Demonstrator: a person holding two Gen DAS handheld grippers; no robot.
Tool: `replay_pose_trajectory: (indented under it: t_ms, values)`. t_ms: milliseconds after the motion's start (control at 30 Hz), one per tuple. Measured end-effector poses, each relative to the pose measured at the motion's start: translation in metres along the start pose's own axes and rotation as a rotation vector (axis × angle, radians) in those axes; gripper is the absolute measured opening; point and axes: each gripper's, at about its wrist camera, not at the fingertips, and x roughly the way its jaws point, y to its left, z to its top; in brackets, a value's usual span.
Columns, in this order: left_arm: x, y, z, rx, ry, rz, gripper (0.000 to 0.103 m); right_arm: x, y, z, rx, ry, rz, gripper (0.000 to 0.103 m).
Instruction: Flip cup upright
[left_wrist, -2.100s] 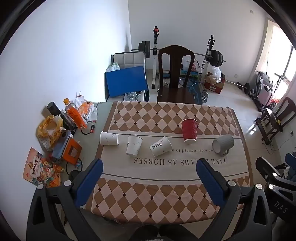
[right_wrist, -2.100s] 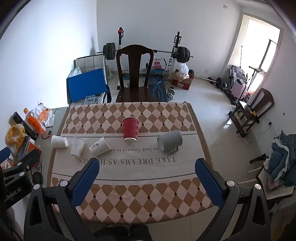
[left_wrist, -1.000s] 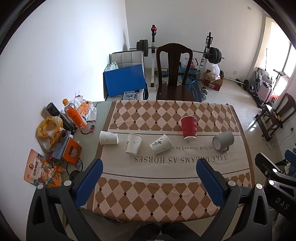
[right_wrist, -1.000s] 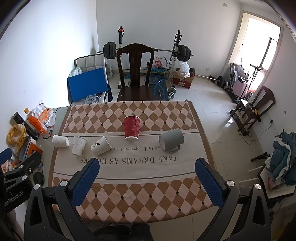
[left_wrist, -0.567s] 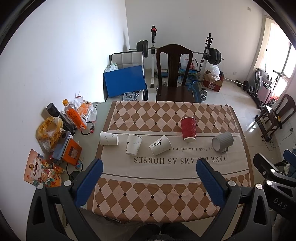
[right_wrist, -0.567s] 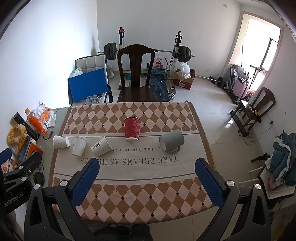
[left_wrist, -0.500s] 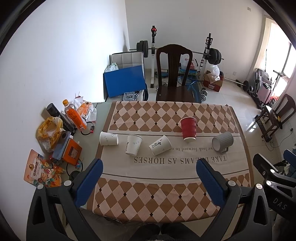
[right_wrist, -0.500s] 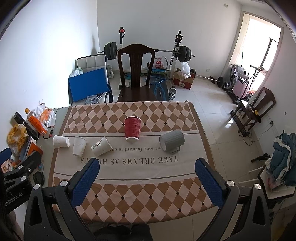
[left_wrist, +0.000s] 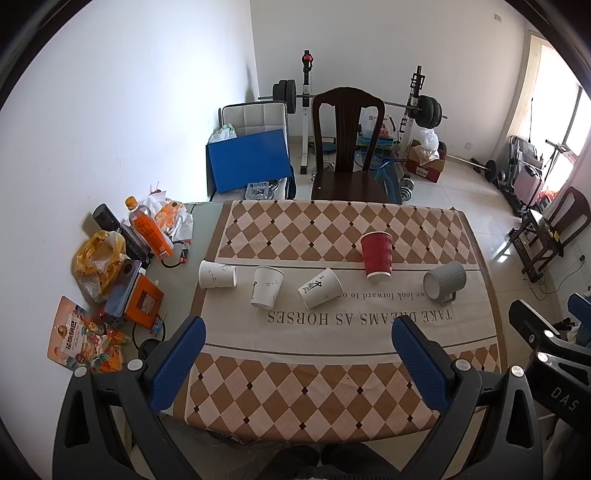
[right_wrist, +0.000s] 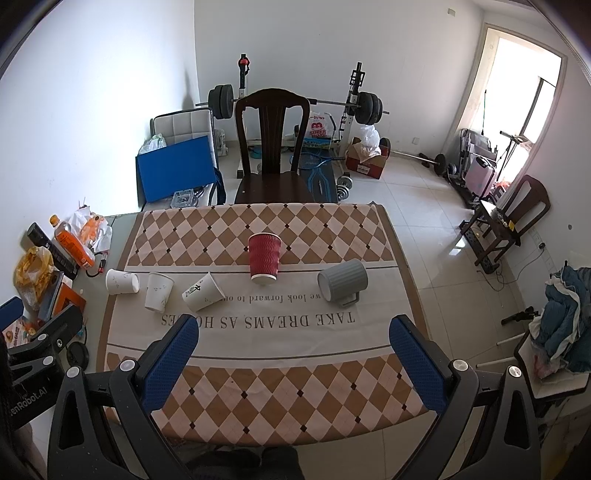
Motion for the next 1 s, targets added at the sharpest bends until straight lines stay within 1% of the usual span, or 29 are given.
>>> replay_pose_trajectory:
  t_ms: [300, 333, 467, 1000]
  values:
    - [-0.001, -0.001, 0.000, 0.001, 0.007, -0.003, 0.103, 0.000, 0.000, 0.002, 0.001, 0.005, -0.001, 0.103]
    - [0.000, -0.005, -0.009, 0.004, 0.009, -0.005, 0.103, 0.000, -0.001, 0.003, 0.002, 0.007, -0.001, 0.103]
    - [0.001, -0.007, -0.011, 0.002, 0.014, -0.009, 0.103, 0.001, -0.001, 0.003, 0.004, 0.009, -0.002, 0.103]
    - [0.001, -0.008, -0.008, -0.002, 0.008, -0.014, 0.103, 0.000, 0.002, 0.003, 0.001, 0.003, 0.001, 0.103]
